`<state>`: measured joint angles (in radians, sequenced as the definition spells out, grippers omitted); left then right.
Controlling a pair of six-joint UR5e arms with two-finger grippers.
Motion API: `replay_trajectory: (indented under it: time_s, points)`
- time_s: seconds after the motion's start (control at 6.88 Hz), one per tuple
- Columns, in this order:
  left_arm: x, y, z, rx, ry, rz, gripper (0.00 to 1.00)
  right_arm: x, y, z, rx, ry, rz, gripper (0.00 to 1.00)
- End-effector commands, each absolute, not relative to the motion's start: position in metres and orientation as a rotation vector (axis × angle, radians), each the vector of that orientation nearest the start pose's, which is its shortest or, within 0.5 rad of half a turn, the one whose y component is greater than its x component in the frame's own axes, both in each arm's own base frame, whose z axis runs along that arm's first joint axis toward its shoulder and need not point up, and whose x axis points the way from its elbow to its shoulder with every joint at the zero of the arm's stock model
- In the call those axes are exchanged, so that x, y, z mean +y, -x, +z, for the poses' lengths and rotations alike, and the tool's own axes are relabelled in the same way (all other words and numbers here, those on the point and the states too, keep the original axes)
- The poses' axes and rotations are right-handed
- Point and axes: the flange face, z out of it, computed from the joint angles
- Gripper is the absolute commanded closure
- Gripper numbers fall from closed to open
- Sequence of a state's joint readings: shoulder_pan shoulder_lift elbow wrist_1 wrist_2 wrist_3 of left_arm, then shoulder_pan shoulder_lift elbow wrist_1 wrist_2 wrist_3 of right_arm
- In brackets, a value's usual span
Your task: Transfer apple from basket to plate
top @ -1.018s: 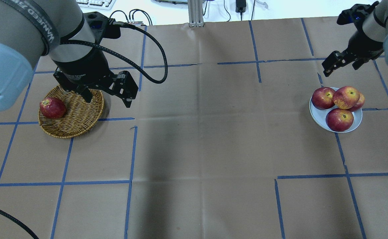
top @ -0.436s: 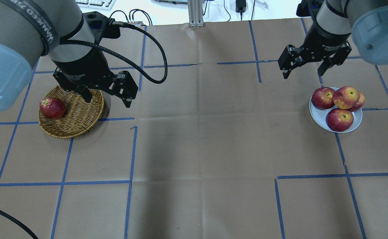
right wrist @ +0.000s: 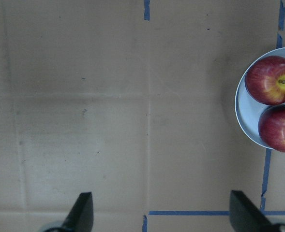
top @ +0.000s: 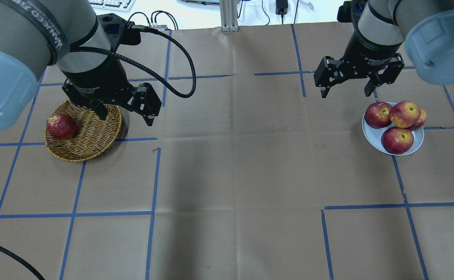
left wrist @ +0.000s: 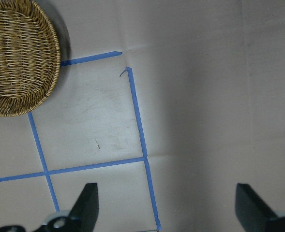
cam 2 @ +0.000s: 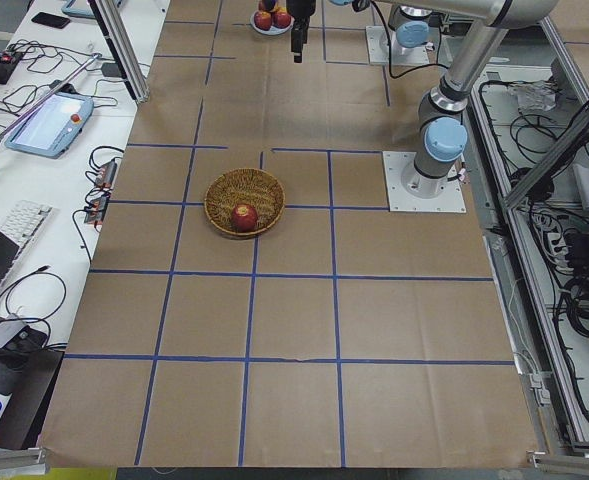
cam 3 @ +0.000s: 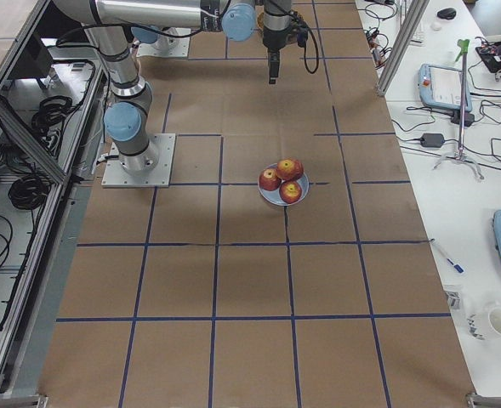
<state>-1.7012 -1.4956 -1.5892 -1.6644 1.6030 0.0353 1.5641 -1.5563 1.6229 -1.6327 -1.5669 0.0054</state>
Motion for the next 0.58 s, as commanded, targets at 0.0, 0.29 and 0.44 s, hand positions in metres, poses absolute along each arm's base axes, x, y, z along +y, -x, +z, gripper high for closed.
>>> replay_trajectory:
  time_s: [0.0,0.29,0.44]
  points:
    - [-0.4348,0.1882,0.5054,3.096,-0.258,0.055,0.01,-0.4955,-0.1336,0.4631,3.138,-0.022,0.002,0.0]
    - [-0.4348,0.1882,0.5054,3.096,-0.258,0.055,0.01,-0.4969,-0.1335,0.4602,3.14,-0.015,0.01,0.0]
    - [-0.4348,0.1882,0.5054,3.096,-0.258,0.055,0.01,-0.4971,-0.1335,0.4587,3.14,-0.005,0.014,0.0]
